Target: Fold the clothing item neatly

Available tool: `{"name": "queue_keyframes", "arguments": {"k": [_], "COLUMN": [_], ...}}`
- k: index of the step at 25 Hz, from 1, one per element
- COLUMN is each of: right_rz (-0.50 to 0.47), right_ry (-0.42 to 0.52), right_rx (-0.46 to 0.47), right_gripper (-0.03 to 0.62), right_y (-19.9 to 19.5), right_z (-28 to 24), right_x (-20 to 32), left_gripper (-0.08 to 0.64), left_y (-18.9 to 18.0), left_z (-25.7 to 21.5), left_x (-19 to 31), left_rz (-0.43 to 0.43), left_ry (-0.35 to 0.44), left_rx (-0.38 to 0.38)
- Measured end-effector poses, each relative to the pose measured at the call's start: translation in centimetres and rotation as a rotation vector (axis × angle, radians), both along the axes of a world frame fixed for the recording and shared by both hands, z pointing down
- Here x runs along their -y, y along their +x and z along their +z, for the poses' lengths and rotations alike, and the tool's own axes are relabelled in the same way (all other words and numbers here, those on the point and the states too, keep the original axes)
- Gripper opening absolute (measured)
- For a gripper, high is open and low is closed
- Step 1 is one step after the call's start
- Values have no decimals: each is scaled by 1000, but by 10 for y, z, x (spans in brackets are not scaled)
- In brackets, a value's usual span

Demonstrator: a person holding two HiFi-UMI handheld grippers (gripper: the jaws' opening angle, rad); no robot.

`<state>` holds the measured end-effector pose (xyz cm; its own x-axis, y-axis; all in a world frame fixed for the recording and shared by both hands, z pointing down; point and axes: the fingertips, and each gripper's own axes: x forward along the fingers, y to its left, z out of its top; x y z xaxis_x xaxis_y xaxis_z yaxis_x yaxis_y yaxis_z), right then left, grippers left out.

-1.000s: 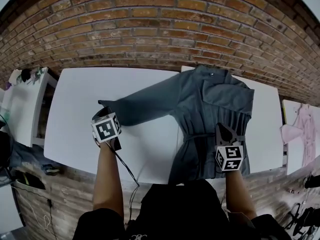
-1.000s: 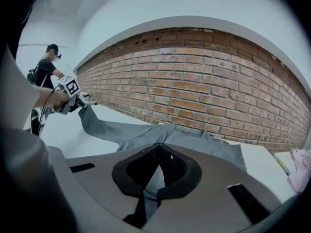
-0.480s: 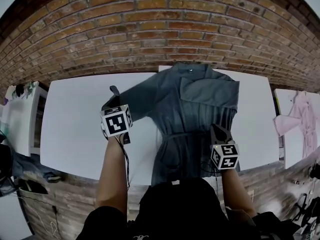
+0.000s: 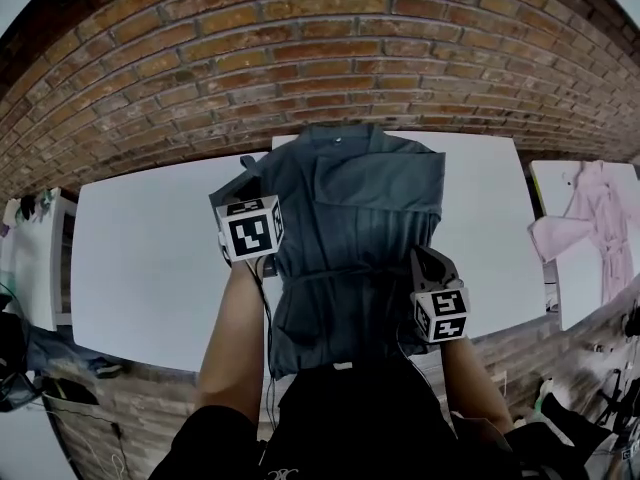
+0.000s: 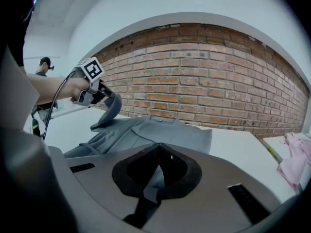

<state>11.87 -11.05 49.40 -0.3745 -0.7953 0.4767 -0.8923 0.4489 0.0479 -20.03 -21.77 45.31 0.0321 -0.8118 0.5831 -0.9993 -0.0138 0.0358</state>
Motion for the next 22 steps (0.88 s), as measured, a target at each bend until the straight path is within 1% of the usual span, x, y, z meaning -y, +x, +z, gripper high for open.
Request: {"name": "queue_keyframes", "arguments": {"k": [2, 8, 12, 16, 22], "right_rz": [0, 42, 64, 71, 73], "right_ry": [11, 7, 2, -2, -16], "right_rx": [-10, 7, 22, 21, 13], "right_gripper": [2, 2, 2, 2, 2], "right_y": [15, 60, 82, 98, 116], "right_z": [-2, -1, 1, 3, 11], "right_x": [1, 2, 3, 5, 12], "left_gripper": [14, 14, 14, 14, 14], "left_y": [25, 96, 137, 170, 206], "left_z": [-1, 6, 17, 35, 63], "left_x": [10, 30, 37, 44, 51], "left_rz": [25, 101, 151, 195, 240], "left_ry": [0, -8, -22, -44, -89], "left_rx": [-4, -24, -10, 14, 38]}}
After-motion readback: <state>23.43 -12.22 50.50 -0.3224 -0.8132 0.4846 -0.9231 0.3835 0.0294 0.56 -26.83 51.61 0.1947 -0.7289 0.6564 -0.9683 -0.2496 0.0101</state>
